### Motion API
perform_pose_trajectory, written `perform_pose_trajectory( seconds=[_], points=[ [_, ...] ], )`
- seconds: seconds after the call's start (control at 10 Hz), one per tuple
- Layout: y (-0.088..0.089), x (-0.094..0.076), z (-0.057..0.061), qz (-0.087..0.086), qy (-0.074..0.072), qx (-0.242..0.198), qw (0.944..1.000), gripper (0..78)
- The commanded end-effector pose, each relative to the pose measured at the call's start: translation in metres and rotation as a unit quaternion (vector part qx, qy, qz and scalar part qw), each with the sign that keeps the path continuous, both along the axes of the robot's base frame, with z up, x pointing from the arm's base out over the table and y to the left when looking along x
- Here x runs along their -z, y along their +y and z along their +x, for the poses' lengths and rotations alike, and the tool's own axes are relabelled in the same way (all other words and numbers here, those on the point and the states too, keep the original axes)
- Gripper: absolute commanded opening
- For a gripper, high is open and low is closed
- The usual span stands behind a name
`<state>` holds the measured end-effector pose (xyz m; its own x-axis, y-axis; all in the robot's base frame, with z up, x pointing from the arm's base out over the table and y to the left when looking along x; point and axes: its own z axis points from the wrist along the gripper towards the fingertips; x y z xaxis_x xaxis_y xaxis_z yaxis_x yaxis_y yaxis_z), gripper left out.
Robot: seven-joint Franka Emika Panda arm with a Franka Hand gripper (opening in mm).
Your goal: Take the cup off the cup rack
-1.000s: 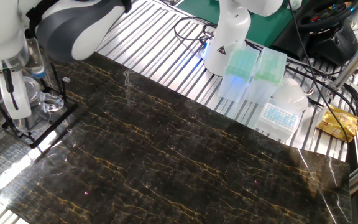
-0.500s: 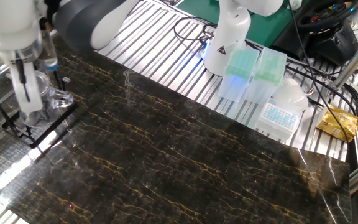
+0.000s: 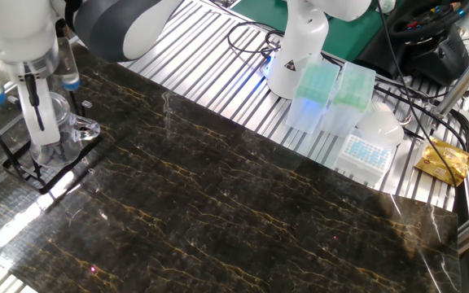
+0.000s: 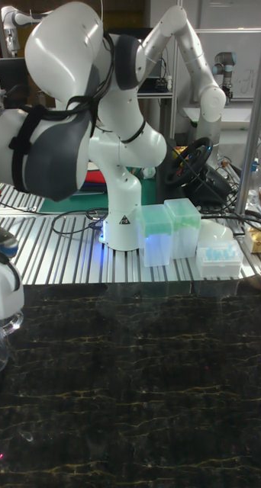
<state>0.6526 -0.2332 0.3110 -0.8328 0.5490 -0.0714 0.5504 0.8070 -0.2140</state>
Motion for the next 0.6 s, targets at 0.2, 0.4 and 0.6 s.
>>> perform_pose_trajectory(
  seconds=[0.2, 0.4, 0.6],
  points=[
    [0.020, 0.007, 0.008, 0.034, -0.019, -0.010, 0.9992, 1.3],
    [0.027, 0.011, 0.010, 0.049, -0.020, -0.008, 0.9986, 1.3],
    [0.037, 0.019, 0.013, 0.058, -0.019, -0.007, 0.9981, 1.3]
  ],
)
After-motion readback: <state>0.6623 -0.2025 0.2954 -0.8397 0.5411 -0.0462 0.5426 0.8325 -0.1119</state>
